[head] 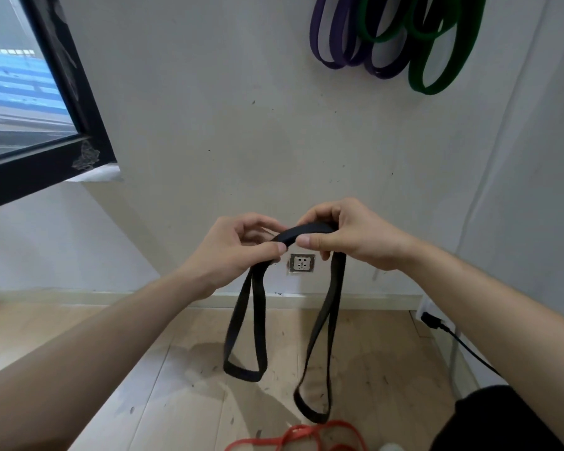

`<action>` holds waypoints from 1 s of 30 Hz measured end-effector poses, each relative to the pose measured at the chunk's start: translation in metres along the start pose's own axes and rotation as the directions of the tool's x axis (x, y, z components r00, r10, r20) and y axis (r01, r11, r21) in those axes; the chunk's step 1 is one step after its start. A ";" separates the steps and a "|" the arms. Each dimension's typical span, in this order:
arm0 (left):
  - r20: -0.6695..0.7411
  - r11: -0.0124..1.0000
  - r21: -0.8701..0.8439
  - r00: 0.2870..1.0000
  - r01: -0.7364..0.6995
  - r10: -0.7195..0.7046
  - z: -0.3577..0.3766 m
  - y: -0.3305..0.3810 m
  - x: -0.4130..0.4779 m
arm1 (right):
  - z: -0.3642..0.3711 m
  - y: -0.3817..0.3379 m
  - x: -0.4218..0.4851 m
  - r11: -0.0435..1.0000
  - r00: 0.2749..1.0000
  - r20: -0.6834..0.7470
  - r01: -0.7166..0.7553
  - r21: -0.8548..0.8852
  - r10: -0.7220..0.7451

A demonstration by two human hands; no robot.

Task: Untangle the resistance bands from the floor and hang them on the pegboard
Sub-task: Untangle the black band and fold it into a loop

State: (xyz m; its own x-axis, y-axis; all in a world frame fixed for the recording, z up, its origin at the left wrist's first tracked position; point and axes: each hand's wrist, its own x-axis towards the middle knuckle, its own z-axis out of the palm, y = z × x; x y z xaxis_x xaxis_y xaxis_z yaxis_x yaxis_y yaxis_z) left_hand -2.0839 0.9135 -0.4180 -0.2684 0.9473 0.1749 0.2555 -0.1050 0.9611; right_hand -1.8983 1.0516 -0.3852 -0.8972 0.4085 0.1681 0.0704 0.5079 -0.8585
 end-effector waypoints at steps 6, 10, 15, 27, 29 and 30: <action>0.064 0.999 0.035 0.998 -0.023 0.021 0.000 -0.006 -0.004 | 0.010 0.006 0.002 0.974 0.992 -0.129 0.018 0.225 0.011; 0.150 0.995 0.059 0.985 0.080 -0.088 0.007 -0.016 -0.008 | 0.006 0.002 0.005 0.907 0.978 -0.209 0.093 0.411 -0.005; 0.139 0.991 -0.098 0.987 0.091 -0.077 0.006 -0.018 -0.008 | -0.006 0.007 0.008 0.885 0.949 -0.310 0.100 0.455 0.052; 0.012 0.904 -0.422 0.998 0.062 -0.062 -0.004 -0.011 0.003 | -0.023 0.038 -0.003 0.924 0.977 0.027 -0.208 0.321 0.211; 0.005 0.923 -0.382 0.999 0.048 -0.050 -0.003 -0.010 0.004 | -0.014 0.038 -0.001 0.943 0.978 0.087 -0.208 0.258 0.192; 0.008 0.935 -0.351 0.999 0.045 -0.045 -0.003 -0.010 0.005 | -0.008 0.036 0.001 0.948 0.978 0.105 -0.199 0.249 0.178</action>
State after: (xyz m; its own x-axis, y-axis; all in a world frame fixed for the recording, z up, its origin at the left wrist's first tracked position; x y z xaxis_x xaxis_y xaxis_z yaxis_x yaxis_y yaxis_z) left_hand -2.0900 0.9182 -0.4257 -0.2717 0.9536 0.1297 -0.0990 -0.1618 0.9818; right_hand -1.8930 1.0767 -0.4122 -0.9111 0.4103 -0.0392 0.1368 0.2114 -0.9678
